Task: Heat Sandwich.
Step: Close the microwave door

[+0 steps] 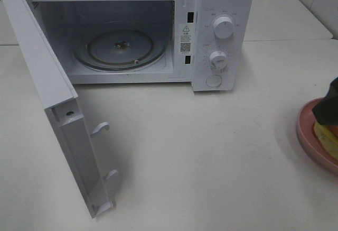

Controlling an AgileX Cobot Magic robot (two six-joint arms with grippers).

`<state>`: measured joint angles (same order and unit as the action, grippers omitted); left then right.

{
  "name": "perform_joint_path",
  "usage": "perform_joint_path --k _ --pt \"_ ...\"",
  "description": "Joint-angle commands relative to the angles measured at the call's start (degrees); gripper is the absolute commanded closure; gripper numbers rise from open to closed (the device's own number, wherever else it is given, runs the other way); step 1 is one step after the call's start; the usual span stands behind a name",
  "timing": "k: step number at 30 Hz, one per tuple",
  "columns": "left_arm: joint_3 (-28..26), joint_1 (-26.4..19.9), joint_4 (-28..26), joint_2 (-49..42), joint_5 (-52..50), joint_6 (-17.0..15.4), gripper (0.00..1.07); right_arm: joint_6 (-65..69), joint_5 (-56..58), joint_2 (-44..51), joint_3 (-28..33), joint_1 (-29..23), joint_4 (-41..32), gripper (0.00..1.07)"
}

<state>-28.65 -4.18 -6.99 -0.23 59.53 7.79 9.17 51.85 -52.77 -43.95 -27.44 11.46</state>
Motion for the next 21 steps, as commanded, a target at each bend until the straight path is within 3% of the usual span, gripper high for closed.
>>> perform_joint_path --k 1,11,21 --pt "0.23 -0.06 -0.11 -1.26 -0.4 -0.29 0.04 -1.03 2.75 3.95 -0.23 0.06 -0.29 0.31" --pt "0.23 -0.06 -0.11 -1.26 -0.4 -0.29 0.04 -1.26 7.22 15.76 0.06 0.06 -0.4 0.31" --pt "0.23 -0.06 -0.11 -1.26 -0.4 -0.29 0.04 1.6 6.7 29.85 8.71 1.09 -0.4 0.31"
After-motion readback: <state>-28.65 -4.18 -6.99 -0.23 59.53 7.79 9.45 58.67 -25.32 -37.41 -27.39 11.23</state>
